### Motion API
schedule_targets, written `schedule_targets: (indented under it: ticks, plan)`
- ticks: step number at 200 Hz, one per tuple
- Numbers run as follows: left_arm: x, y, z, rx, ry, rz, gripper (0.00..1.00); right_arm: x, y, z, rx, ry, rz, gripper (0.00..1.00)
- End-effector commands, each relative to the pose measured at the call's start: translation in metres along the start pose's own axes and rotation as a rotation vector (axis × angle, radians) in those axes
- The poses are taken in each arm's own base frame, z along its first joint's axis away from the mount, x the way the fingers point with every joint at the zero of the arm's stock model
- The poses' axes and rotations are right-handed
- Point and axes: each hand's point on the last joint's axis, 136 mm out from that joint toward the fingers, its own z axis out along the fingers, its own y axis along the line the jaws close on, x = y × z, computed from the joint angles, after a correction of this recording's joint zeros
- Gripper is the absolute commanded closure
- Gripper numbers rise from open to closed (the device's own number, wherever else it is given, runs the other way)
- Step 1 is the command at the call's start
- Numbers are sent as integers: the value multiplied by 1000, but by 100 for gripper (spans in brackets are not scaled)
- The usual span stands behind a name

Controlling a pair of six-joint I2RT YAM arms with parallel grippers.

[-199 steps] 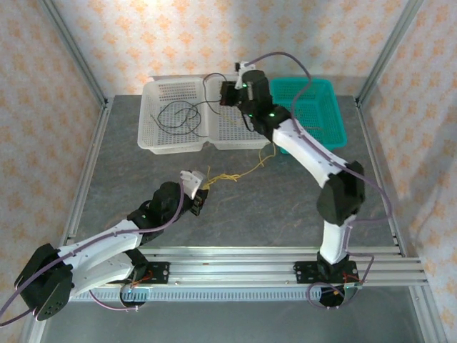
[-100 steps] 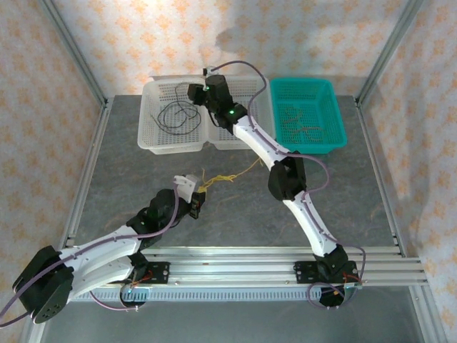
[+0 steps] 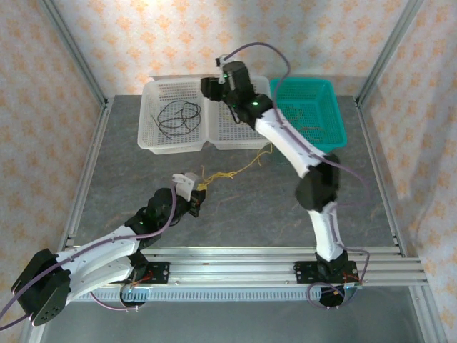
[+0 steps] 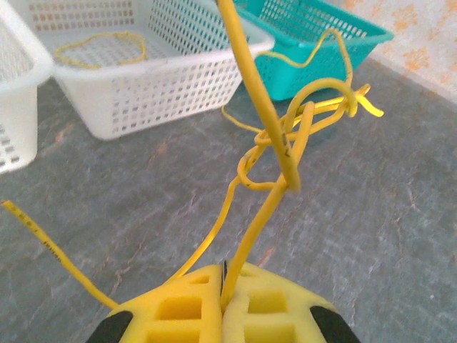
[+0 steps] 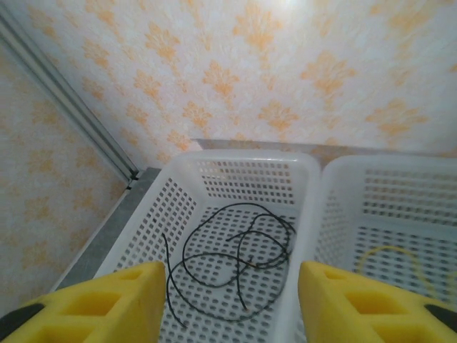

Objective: Untangle the cables

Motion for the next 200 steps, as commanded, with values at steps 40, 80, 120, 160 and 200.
schedule_targets:
  ticks: [40, 80, 120, 160, 200]
  plan:
    - [-83, -28, -5, 90, -119, 177, 100, 35, -22, -158, -32, 82, -154, 53]
    - [-102, -33, -2, 89, -92, 316, 100, 93, -18, -210, -134, 251, -143, 60]
    - [-112, -40, 1, 113, -81, 403, 100, 111, -1, -239, -267, 289, -150, 60]
    - [-115, -47, 10, 153, -53, 440, 100, 123, 18, -243, -382, 315, -202, 56]
    - [-119, -50, 14, 161, -50, 444, 100, 132, 18, -242, -402, 352, -236, 57]
